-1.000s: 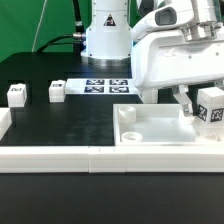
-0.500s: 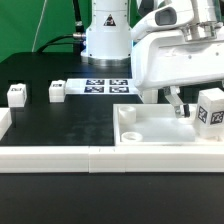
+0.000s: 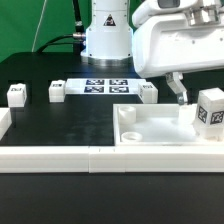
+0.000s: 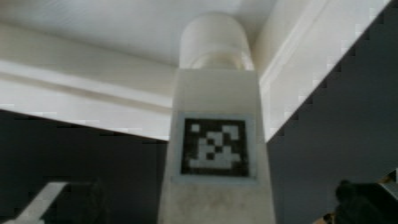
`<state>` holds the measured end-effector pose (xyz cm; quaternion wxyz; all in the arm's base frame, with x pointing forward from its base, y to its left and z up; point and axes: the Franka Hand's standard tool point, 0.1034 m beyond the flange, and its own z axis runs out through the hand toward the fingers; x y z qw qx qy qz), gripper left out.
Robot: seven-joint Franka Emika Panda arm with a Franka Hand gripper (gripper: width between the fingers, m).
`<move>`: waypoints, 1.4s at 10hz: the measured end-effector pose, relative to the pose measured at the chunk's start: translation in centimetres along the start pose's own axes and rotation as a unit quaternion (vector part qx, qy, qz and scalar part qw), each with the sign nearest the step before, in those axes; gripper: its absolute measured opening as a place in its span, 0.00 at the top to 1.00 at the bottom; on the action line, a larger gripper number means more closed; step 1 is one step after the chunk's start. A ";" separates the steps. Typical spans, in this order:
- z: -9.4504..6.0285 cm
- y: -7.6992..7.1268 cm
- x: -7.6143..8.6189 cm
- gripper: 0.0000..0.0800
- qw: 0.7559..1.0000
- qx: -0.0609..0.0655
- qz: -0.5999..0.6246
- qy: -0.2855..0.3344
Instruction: Assemble one leg
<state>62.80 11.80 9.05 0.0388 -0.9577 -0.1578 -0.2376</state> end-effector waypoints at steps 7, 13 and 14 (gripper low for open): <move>0.2 -0.4 -0.7 0.19 0.988 0.029 0.020 -0.152; 0.4 -0.9 -0.9 0.19 0.957 0.064 0.024 -0.281; 0.4 -0.9 -0.8 0.19 0.958 0.063 0.023 -0.279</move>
Offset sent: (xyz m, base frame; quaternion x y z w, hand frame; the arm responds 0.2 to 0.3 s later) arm 0.0000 0.0000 0.0000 0.0000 0.0000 0.0000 1.0000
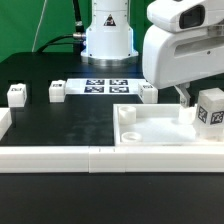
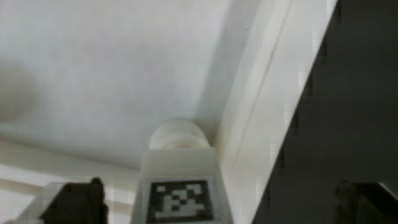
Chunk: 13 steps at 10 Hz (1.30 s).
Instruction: Assemble one leg
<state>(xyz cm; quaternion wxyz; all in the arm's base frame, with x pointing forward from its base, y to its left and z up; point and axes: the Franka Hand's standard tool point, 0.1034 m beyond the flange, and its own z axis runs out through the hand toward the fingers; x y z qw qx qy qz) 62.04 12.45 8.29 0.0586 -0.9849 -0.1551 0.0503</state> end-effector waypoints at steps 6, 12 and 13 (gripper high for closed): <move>-0.5 0.6 1.9 0.19 0.998 -0.022 -0.034 0.047; -0.3 0.9 1.7 0.64 0.998 -0.022 -0.033 0.045; -0.3 0.9 1.7 0.64 0.998 -0.022 -0.029 0.045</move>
Offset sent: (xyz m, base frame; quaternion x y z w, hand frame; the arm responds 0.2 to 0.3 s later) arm 0.0040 0.0030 0.0061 -0.0179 0.0194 0.0270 0.9993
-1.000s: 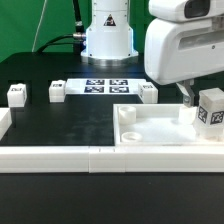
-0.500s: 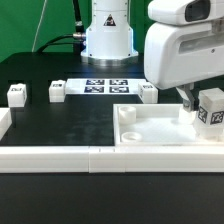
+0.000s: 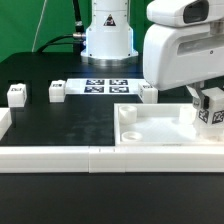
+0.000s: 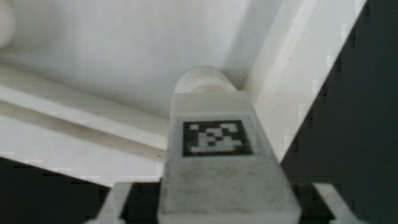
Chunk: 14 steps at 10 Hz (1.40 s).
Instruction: Assemble one leg
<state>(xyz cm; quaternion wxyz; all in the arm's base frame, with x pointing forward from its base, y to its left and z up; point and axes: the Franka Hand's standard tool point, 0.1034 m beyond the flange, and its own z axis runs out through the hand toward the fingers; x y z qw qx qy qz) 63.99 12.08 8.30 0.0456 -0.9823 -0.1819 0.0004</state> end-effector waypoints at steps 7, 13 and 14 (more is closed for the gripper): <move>0.1 0.5 -0.3 0.64 0.950 0.005 0.311 0.015; 0.2 0.0 -0.4 0.63 0.784 0.007 0.621 0.012; 0.2 0.0 -0.4 0.63 0.754 0.010 0.656 0.010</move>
Offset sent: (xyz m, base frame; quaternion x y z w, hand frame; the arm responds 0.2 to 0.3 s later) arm -0.0163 -0.0032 -0.0069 0.0114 0.0038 0.3409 0.9400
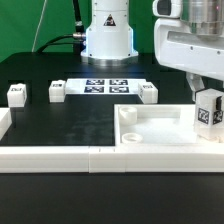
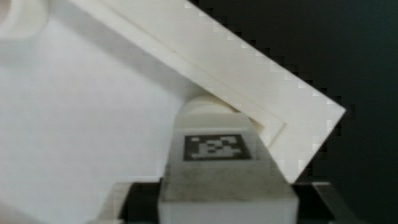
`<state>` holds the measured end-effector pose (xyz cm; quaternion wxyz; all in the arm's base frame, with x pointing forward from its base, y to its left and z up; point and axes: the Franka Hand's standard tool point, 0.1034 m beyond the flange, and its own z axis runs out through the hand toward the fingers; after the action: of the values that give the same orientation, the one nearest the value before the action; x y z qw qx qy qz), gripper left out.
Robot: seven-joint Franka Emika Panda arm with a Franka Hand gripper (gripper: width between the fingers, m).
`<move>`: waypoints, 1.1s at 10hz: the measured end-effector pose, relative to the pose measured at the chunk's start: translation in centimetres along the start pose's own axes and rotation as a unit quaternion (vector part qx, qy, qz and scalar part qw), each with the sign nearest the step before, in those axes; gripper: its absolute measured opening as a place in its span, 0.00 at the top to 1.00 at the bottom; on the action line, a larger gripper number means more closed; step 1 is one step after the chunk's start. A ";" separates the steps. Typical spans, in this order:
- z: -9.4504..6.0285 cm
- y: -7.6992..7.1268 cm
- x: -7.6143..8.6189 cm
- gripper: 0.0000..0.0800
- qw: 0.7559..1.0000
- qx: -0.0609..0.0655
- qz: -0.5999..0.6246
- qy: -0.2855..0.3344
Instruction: Assemble one leg
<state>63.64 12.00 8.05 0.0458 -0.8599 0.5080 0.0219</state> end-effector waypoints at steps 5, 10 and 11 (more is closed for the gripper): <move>0.0 0.0 -0.1 0.40 1.000 0.001 -0.026 -0.004; 0.2 0.1 0.6 0.19 0.929 -0.016 -0.369 -0.003; 0.3 0.2 0.9 0.19 0.903 -0.016 -0.430 -0.004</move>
Offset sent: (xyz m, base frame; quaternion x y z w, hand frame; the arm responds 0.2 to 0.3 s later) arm 0.0000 0.0000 0.0000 0.0000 0.0000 -0.0799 0.9968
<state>63.93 11.18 7.68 0.0391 -0.9952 0.0884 0.0119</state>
